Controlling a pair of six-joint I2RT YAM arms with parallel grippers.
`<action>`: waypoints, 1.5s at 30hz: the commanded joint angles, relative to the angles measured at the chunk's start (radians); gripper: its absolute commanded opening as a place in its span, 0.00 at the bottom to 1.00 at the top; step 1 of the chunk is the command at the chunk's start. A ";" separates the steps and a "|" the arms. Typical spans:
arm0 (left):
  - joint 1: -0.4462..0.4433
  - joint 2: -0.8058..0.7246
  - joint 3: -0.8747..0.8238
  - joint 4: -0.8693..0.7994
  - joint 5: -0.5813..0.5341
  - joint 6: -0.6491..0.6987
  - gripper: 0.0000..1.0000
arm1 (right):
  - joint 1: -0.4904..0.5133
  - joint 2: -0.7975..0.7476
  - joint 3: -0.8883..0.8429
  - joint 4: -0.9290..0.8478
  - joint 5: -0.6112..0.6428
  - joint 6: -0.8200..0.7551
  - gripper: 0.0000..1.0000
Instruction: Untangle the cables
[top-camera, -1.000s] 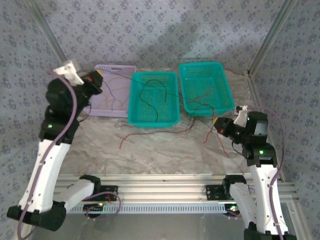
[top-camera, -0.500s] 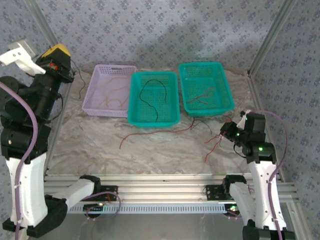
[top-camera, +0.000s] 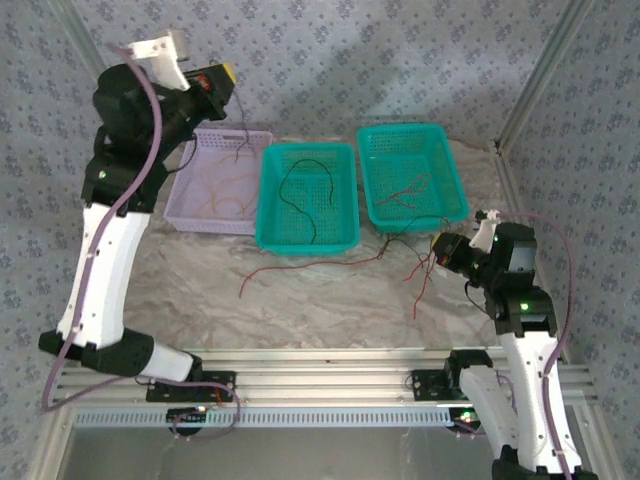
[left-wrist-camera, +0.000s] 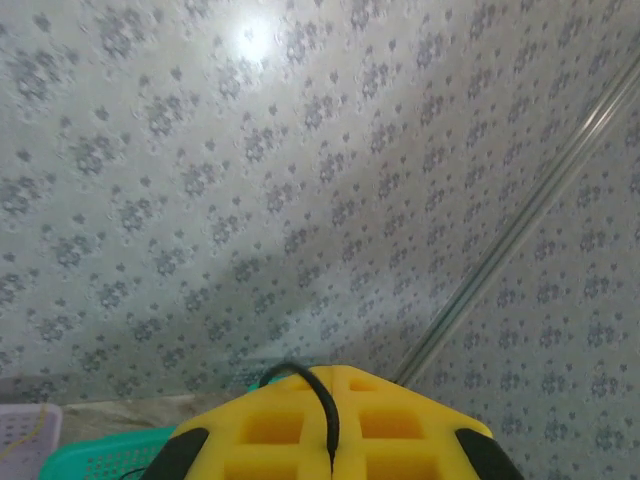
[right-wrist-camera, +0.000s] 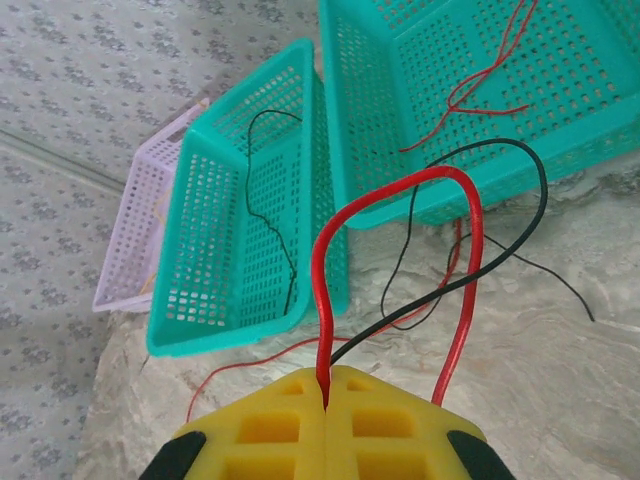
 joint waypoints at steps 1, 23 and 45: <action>-0.022 0.048 0.044 0.011 0.015 0.032 0.00 | 0.010 -0.021 0.029 0.017 -0.044 -0.010 0.00; -0.224 0.273 -0.333 0.189 0.054 0.035 0.56 | 0.068 -0.020 -0.024 0.190 -0.260 0.029 0.00; -0.452 -0.023 -0.922 0.651 0.424 -0.148 1.00 | 0.134 -0.053 0.008 0.479 -0.547 0.206 0.00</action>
